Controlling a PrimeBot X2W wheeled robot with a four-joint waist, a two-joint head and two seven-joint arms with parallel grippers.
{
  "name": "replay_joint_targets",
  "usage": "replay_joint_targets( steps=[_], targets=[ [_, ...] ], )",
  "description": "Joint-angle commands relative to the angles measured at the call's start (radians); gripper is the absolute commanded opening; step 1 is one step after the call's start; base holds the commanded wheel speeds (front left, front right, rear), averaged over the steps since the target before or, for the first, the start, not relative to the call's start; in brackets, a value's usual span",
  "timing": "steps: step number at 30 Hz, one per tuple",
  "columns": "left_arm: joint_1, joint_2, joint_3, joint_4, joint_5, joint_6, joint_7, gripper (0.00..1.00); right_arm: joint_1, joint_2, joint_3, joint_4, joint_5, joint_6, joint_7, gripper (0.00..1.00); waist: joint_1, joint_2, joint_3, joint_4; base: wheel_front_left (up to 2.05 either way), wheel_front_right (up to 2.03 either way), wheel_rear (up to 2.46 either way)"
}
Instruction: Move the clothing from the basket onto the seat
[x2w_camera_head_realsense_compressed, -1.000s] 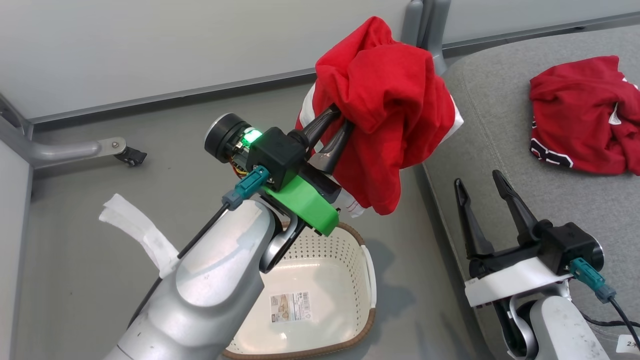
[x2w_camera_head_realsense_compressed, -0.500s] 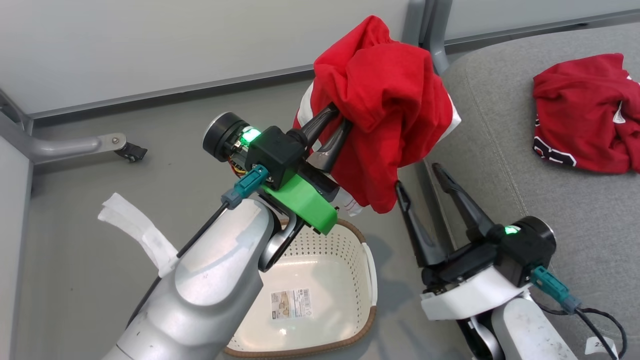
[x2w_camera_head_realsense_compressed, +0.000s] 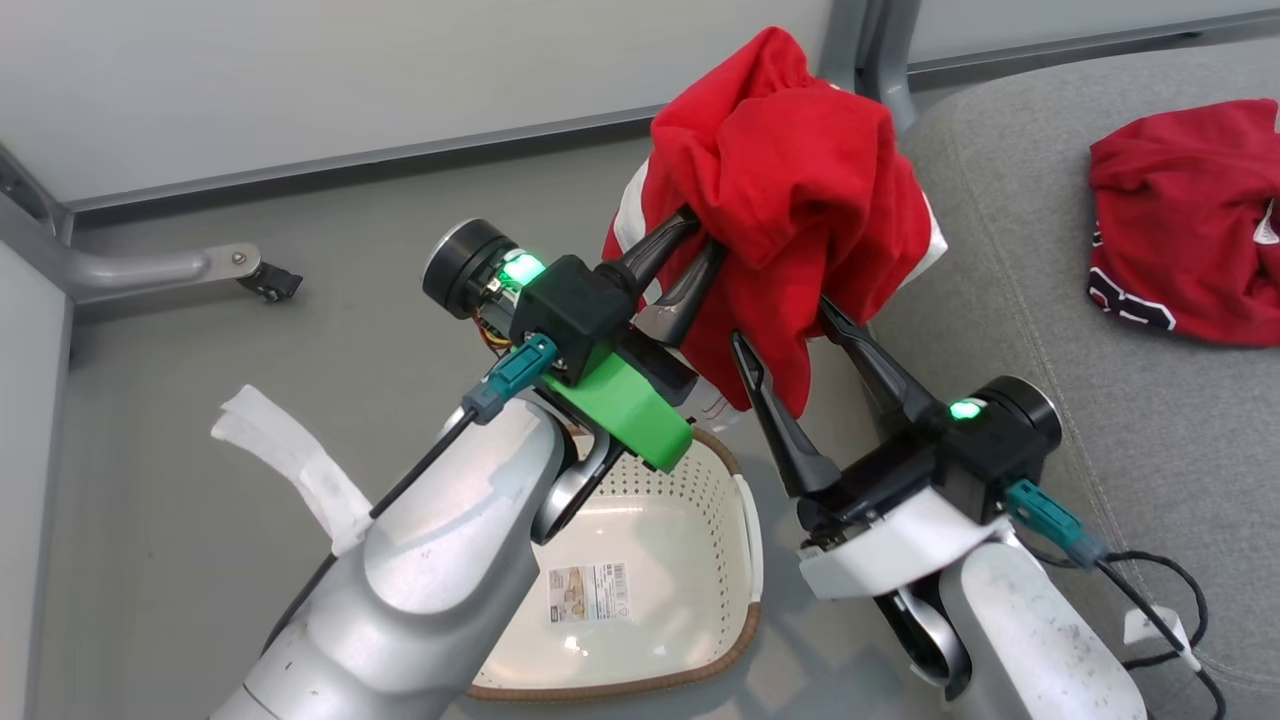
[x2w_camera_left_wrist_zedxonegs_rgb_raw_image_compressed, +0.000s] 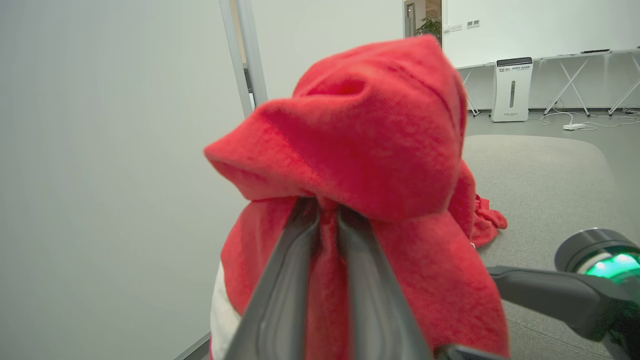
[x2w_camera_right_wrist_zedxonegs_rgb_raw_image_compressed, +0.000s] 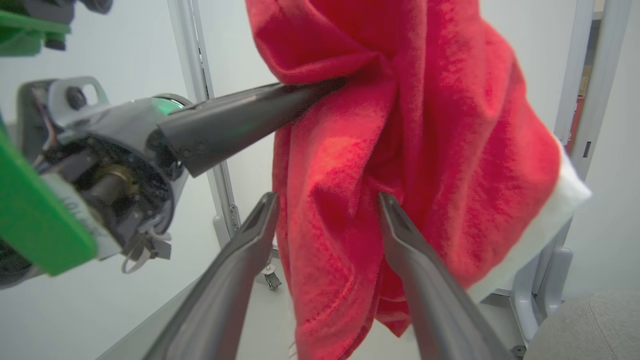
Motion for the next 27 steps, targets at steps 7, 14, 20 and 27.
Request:
replay_joint_targets(
  steps=[7,14,20,27],
  targets=[
    [-0.018,-0.011,-0.022,-0.008,0.005,-0.004,0.000,0.00,-0.088,-0.003,0.011,0.098,0.000,-0.001,-0.002,1.00,0.0000,0.0000,0.025,0.027,0.00,0.00,0.00],
    [-0.005,-0.016,-0.033,0.003,-0.009,-0.004,0.000,0.00,-0.132,-0.003,-0.002,0.127,0.043,-0.001,-0.002,0.00,0.0000,0.0000,0.034,0.041,0.00,0.00,0.00],
    [0.004,-0.019,-0.031,0.013,-0.009,-0.004,0.000,0.00,-0.130,-0.003,0.008,0.125,0.054,-0.001,-0.002,0.00,0.0000,0.0000,0.029,0.041,0.00,0.00,0.00],
    [0.005,-0.019,-0.024,0.015,-0.004,-0.004,0.000,0.00,-0.122,-0.003,0.015,0.123,0.061,-0.001,-0.002,0.00,0.0000,0.0000,0.027,0.036,0.00,0.00,0.00]
  ],
)
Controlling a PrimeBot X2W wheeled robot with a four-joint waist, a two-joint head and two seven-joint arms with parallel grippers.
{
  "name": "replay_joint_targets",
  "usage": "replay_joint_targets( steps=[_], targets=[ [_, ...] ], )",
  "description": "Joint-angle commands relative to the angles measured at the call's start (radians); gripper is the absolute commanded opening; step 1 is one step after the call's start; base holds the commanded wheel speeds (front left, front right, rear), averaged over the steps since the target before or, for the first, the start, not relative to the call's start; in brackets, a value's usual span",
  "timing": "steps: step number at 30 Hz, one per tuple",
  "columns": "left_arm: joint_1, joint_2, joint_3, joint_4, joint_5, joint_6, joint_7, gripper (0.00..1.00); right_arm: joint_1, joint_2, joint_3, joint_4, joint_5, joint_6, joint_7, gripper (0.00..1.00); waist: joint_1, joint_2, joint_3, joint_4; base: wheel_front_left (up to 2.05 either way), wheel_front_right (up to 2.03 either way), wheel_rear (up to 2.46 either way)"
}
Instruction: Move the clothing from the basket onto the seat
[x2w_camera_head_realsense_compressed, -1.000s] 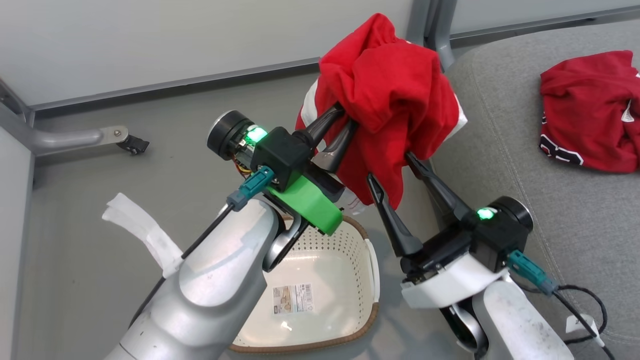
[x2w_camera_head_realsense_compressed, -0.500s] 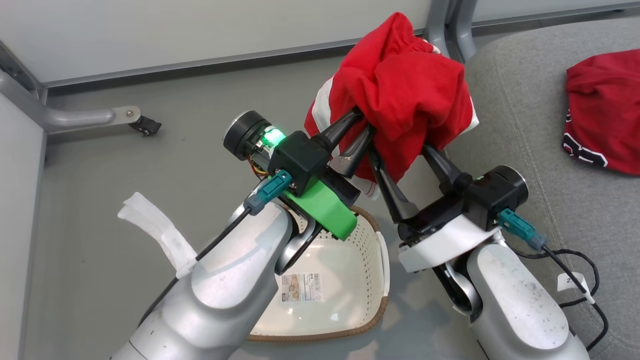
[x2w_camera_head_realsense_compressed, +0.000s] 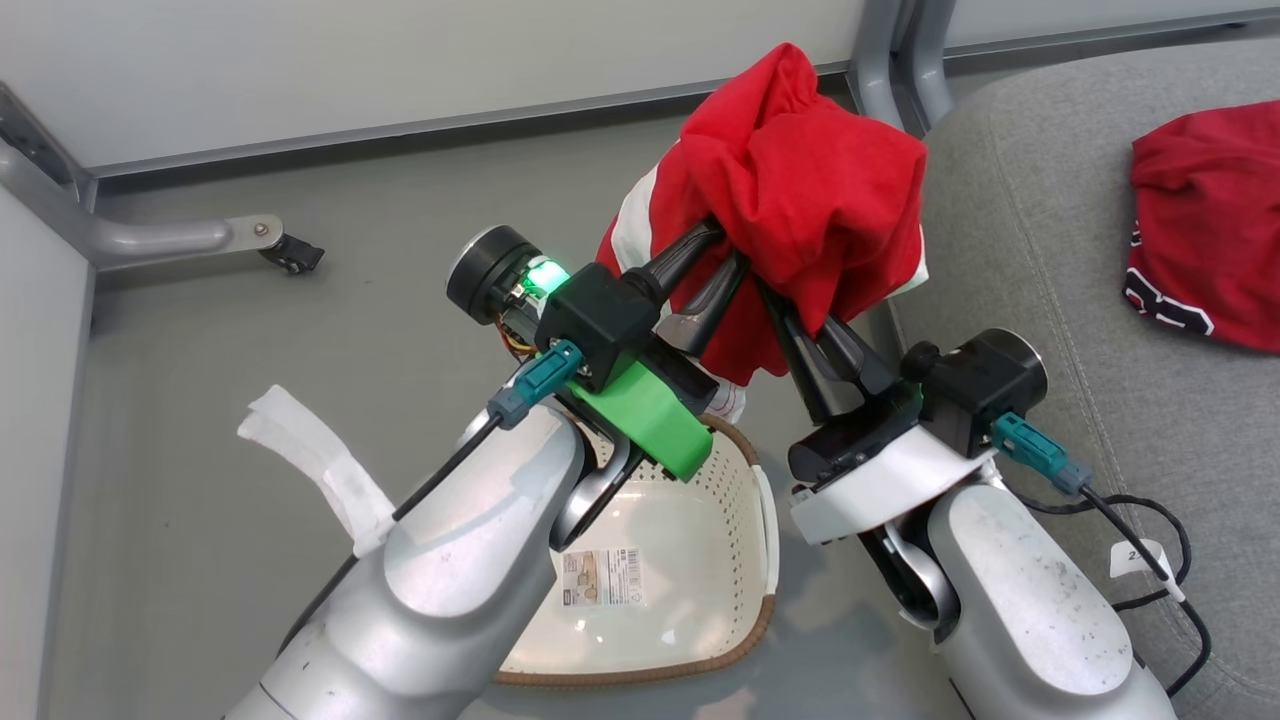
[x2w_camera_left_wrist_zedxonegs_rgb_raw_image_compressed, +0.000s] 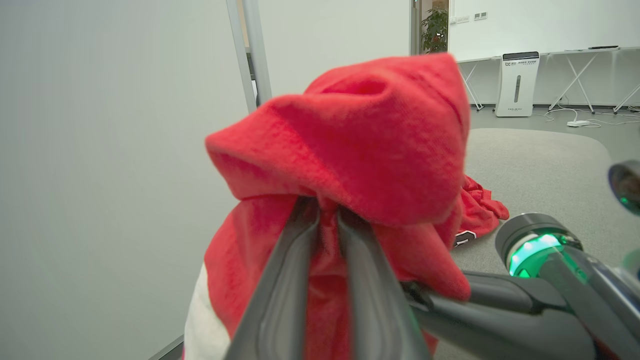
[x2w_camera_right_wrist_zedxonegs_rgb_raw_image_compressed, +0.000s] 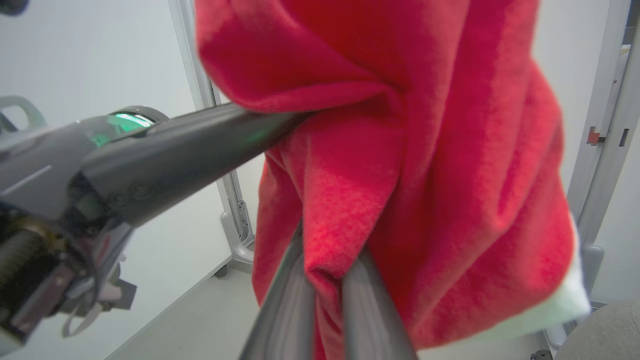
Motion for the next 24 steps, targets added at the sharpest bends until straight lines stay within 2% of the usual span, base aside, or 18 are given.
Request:
replay_joint_targets(
  steps=[1,18,19,20,21,22,24],
  targets=[
    [0.011,-0.001,0.005,0.003,0.004,-0.004,0.000,0.00,0.007,-0.003,0.002,-0.003,0.003,-0.001,-0.002,0.00,0.0000,0.0000,0.000,-0.001,0.00,0.00,0.00],
    [0.011,-0.002,0.011,0.012,0.017,-0.004,0.000,0.00,0.003,-0.003,0.003,-0.006,0.013,-0.001,-0.002,0.00,0.0000,0.0000,0.005,-0.005,0.00,0.00,0.00],
    [0.010,-0.002,0.011,0.012,0.017,-0.004,0.000,0.41,0.002,-0.003,0.003,-0.007,0.013,-0.001,-0.002,0.00,0.0000,0.0000,0.006,-0.005,0.00,0.00,0.00],
    [0.008,-0.002,0.013,0.012,0.018,-0.004,0.000,0.68,0.001,-0.003,0.002,-0.007,0.012,-0.001,-0.002,0.00,0.0000,0.0000,0.008,-0.005,0.00,0.00,0.00],
    [0.007,-0.002,0.013,0.013,0.019,-0.004,0.000,0.67,0.000,-0.003,0.001,-0.008,0.012,-0.001,-0.002,0.00,0.0000,0.0000,0.009,-0.005,0.00,0.00,0.00],
    [0.006,-0.003,0.014,0.014,0.021,-0.004,0.000,0.73,-0.001,-0.003,-0.001,-0.008,0.011,-0.001,-0.002,0.00,0.0000,0.0000,0.011,-0.005,0.00,0.00,0.00],
    [0.006,-0.003,0.014,0.014,0.024,-0.004,0.000,0.92,-0.002,-0.003,-0.003,-0.007,0.010,-0.001,-0.002,0.00,0.0000,0.0000,0.012,-0.005,0.00,0.00,0.00]
  ],
)
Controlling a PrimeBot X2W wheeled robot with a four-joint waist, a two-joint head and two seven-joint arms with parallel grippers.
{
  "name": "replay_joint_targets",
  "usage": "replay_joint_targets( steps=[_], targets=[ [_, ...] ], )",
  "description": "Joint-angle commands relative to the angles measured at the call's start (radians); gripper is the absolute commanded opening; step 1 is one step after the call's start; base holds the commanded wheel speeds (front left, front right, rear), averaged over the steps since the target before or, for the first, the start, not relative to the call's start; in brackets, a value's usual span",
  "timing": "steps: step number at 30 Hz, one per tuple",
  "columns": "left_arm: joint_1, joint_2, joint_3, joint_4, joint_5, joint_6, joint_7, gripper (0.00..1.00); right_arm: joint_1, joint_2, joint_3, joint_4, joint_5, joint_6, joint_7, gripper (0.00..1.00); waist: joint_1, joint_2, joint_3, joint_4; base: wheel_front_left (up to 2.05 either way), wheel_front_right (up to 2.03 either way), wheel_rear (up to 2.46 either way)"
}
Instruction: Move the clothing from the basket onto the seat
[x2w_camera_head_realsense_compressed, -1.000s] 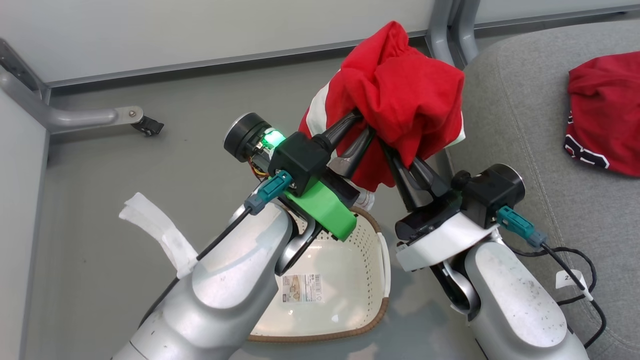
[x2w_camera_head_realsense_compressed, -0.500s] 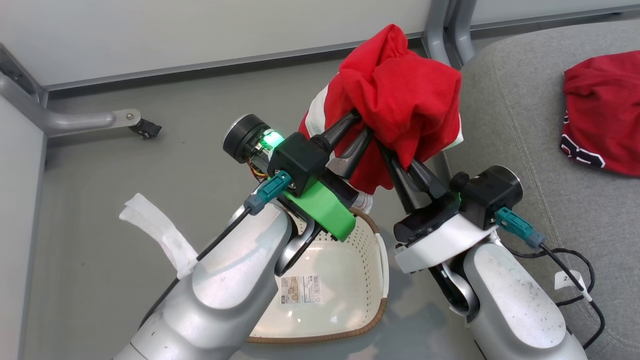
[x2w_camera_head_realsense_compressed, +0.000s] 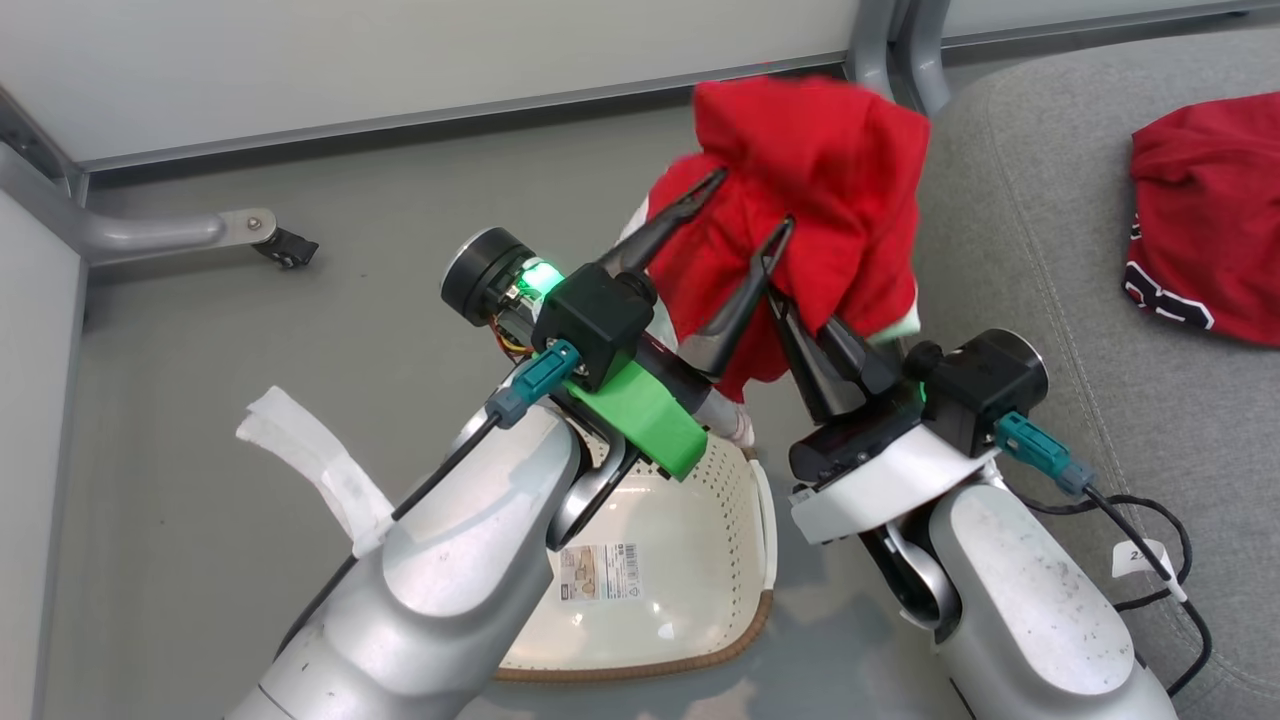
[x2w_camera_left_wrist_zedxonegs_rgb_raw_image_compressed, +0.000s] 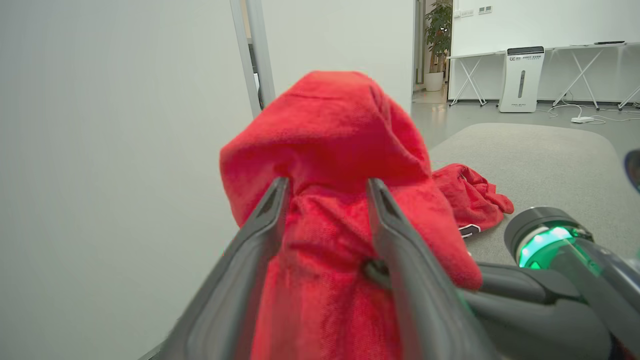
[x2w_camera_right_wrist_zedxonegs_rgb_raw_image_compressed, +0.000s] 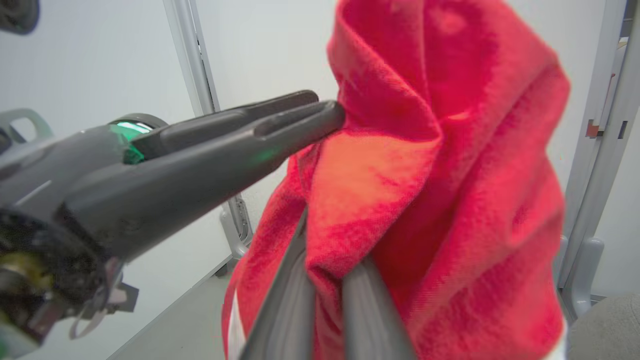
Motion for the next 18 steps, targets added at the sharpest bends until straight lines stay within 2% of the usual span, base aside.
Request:
replay_joint_targets(
  steps=[1,18],
  targets=[
    [0.002,-0.001,0.003,0.001,0.013,-0.004,0.000,1.00,-0.004,-0.003,-0.004,-0.003,0.001,-0.001,-0.002,0.00,0.0000,0.0000,0.001,0.001,0.00,0.00,0.00],
    [0.001,-0.001,0.024,-0.009,0.034,-0.002,0.000,1.00,-0.007,-0.003,-0.028,-0.006,0.009,-0.001,-0.002,0.00,0.0000,0.0000,0.017,-0.021,0.00,0.00,0.00]
  ],
)
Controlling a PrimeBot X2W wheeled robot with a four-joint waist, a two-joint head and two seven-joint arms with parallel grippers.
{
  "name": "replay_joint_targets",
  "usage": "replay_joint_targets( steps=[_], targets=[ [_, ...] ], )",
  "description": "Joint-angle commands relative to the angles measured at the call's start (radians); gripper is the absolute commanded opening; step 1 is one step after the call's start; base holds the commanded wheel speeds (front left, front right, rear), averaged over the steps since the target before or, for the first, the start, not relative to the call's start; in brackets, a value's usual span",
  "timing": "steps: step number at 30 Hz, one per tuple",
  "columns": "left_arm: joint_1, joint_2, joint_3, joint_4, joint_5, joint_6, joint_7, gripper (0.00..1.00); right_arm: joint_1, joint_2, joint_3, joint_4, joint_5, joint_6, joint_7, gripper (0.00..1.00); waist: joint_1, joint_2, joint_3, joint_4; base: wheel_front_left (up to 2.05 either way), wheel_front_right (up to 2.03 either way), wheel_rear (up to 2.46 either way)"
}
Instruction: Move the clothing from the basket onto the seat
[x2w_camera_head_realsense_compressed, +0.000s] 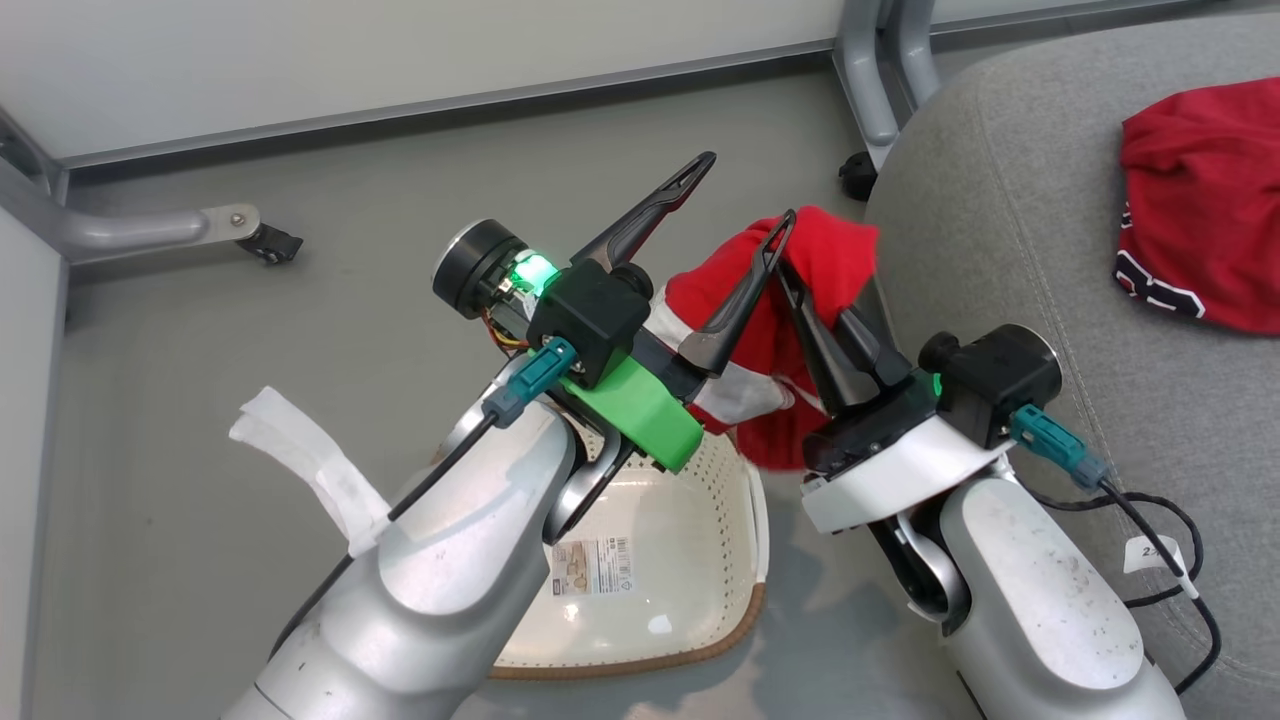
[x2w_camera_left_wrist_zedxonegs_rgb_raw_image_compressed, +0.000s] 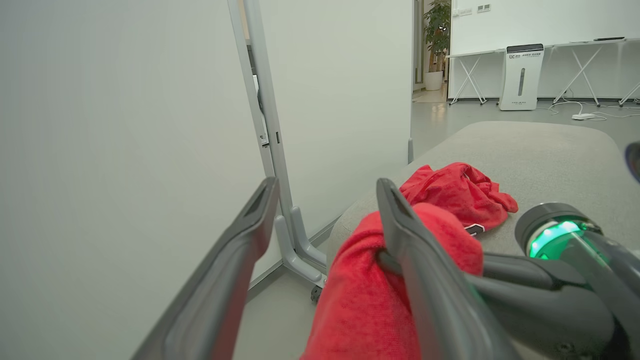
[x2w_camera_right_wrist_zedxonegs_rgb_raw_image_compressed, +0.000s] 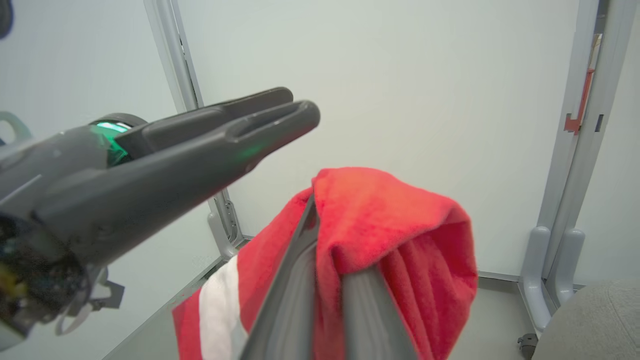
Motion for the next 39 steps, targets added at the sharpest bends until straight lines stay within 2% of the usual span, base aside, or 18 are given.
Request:
replay_joint_targets(
  steps=[1,12,39],
  targets=[
    [0.002,-0.001,0.004,-0.002,0.003,-0.001,0.000,1.00,-0.005,-0.003,-0.006,-0.005,0.004,-0.001,-0.002,0.00,0.0000,0.0000,0.005,-0.009,0.00,0.00,0.00],
    [-0.011,0.001,-0.002,0.001,0.013,-0.001,0.000,1.00,0.019,-0.003,-0.070,-0.013,-0.005,-0.001,-0.002,0.00,0.0000,0.0000,0.031,-0.071,0.00,0.00,0.00],
    [-0.047,0.032,-0.069,0.039,0.005,-0.004,0.000,1.00,0.079,-0.003,-0.276,-0.051,-0.027,-0.001,-0.002,0.00,0.0000,0.0000,0.098,-0.320,0.00,0.00,0.00]
  ],
)
